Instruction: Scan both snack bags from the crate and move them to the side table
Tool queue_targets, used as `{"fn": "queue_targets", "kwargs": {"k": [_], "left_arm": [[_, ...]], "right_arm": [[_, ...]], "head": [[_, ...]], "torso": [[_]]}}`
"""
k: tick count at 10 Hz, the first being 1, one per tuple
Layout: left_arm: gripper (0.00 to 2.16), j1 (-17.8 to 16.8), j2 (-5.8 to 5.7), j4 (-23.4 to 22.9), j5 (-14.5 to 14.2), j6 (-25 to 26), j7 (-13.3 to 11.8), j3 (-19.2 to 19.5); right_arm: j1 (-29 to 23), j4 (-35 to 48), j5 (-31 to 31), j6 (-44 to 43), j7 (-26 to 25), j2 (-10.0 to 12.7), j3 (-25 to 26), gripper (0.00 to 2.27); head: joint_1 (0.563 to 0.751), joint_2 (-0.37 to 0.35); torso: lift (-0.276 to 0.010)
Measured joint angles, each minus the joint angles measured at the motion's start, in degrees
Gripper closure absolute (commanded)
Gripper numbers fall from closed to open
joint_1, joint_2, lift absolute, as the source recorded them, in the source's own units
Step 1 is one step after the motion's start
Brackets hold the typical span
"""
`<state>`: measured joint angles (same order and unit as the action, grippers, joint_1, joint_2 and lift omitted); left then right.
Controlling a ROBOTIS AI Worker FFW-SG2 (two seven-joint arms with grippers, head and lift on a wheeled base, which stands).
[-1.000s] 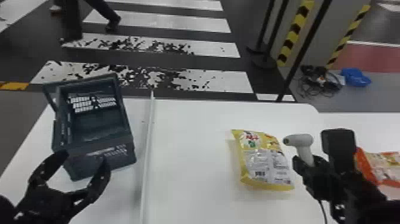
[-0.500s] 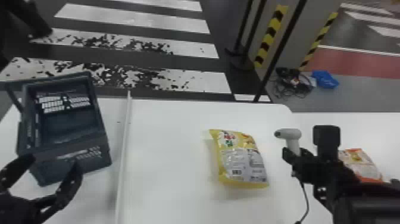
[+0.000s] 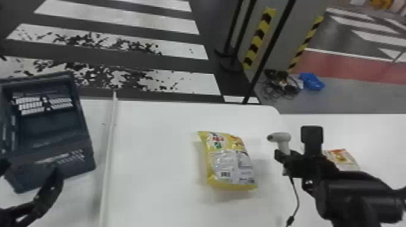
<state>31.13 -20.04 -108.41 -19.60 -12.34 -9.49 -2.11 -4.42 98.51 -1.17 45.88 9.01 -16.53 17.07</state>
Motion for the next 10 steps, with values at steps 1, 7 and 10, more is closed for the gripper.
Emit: {"fn": "queue_targets", "kwargs": {"k": [1,7,10], "left_arm": [[0.04,0.0,0.0,0.0,0.0,0.0,0.1,0.1],[0.04,0.1,-0.12,-0.2,0.0,0.0,0.1,0.1],[0.04,0.0,-0.35,-0.3,0.0,0.0,0.1,-0.1]], "right_arm": [[1.4,-3.5,0.2,-1.8,0.1,-0.9,-0.2,2.23],[5.2,-16.4,0.4,-9.5,1.4,-3.0,-0.7,2.23],[5.5,-17.7,0.5,-9.8,1.5,-3.0,-0.7,2.23]], "head": [[0.695,-0.309],[0.695,-0.336],[0.695,-0.342]], "torso": [[-0.099],[-0.099],[-0.099]]}}
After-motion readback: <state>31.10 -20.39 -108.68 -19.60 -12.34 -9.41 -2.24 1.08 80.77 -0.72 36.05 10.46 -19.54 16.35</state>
